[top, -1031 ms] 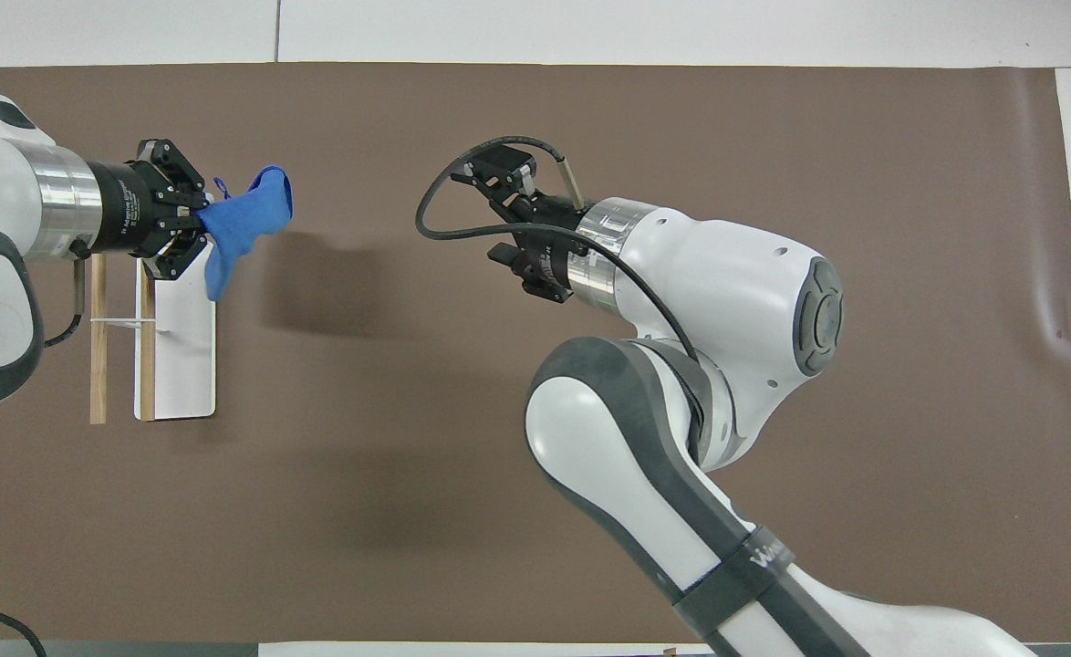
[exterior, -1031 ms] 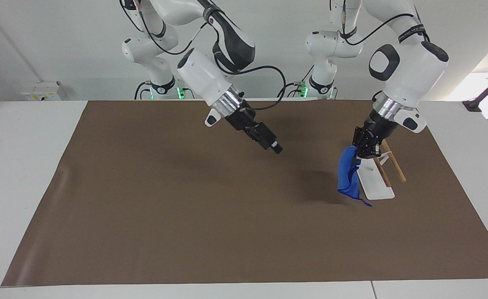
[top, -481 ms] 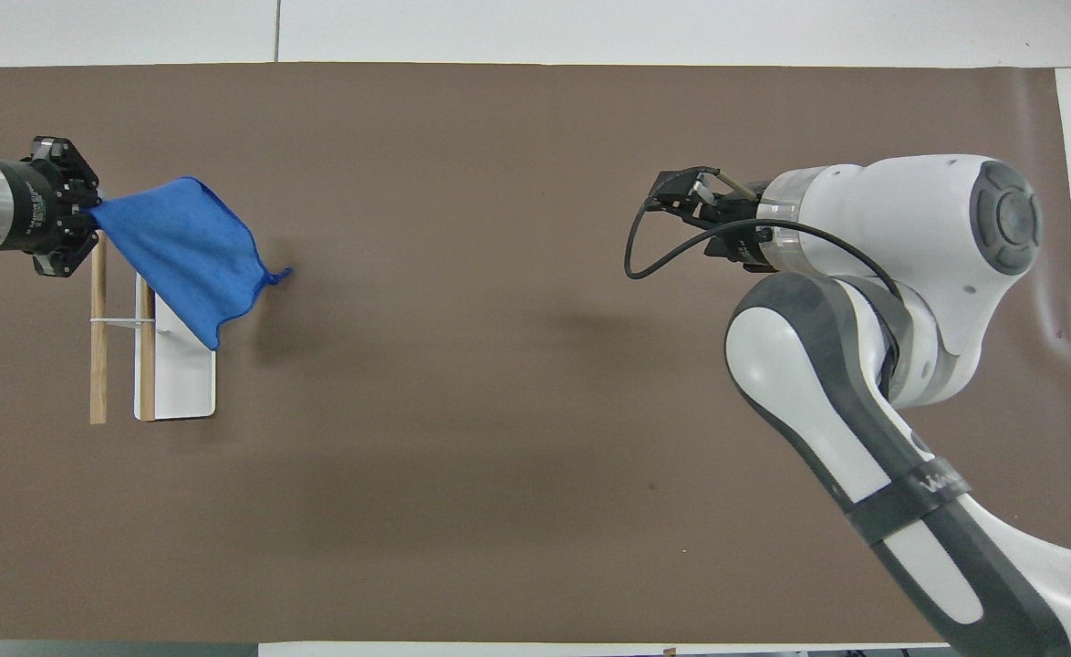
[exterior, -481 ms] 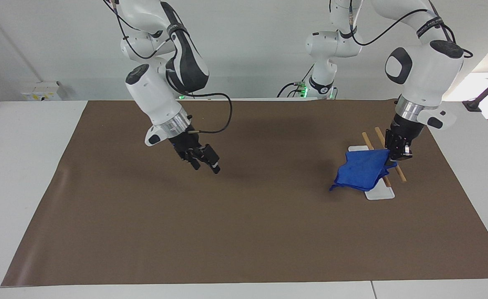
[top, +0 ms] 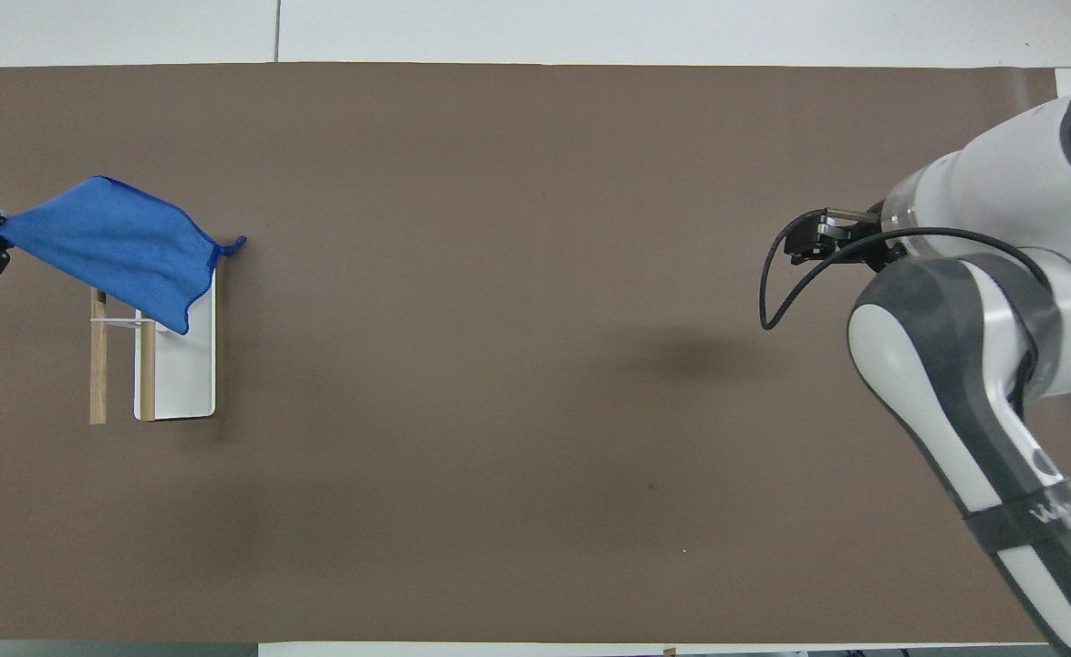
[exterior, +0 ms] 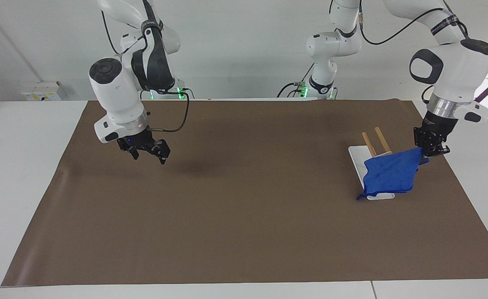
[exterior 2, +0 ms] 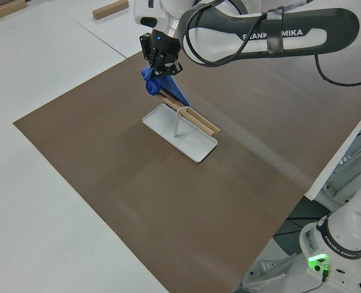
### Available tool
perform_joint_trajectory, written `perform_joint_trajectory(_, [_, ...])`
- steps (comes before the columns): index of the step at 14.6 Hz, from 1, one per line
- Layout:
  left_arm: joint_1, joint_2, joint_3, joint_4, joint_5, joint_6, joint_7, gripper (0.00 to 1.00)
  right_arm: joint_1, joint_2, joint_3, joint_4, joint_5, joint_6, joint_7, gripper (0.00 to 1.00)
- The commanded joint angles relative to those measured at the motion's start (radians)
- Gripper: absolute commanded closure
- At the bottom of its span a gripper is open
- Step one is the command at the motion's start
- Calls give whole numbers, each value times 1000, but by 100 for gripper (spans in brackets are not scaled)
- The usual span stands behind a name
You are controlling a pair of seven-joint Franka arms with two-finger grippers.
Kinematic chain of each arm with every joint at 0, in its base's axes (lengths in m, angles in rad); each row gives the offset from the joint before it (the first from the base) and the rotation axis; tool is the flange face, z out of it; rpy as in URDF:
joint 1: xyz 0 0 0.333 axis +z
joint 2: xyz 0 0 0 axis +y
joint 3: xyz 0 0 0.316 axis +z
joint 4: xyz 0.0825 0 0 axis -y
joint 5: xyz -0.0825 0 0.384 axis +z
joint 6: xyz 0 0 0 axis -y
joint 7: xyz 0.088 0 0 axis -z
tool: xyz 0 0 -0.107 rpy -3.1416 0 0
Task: Right arm passes towel to left arm to hang
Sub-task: 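Open the right gripper and withdraw while the left gripper carries the towel, then lower the towel over the white rack and open the left gripper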
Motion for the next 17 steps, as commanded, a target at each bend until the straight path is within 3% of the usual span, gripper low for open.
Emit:
perform_joint_trajectory(1, [40,-67,-10,-111,16,72,9,100,-77,-58,10,82,-19,-161,-106,0])
perform_joint_trajectory(4, [91,-98,-10,-208,16,170,14,100,-136,-67,9,244,-34,-359,-180,0])
perform_joint_trajectory(6, [109,-98,-11,-217,16,182,14,100,-142,-56,7,344,-73,-460,-216,0])
perform_joint_trajectory(10, [138,-90,-11,-230,16,199,18,100,-130,-98,10,240,-85,-396,-261,0])
perform_joint_trajectory(16, [126,-98,-11,-246,16,183,11,100,-153,-81,13,289,-71,-425,-273,0])
perform_joint_trajectory(17, [126,-99,-11,-256,16,178,11,96,-156,-70,15,309,-64,-445,-273,0])
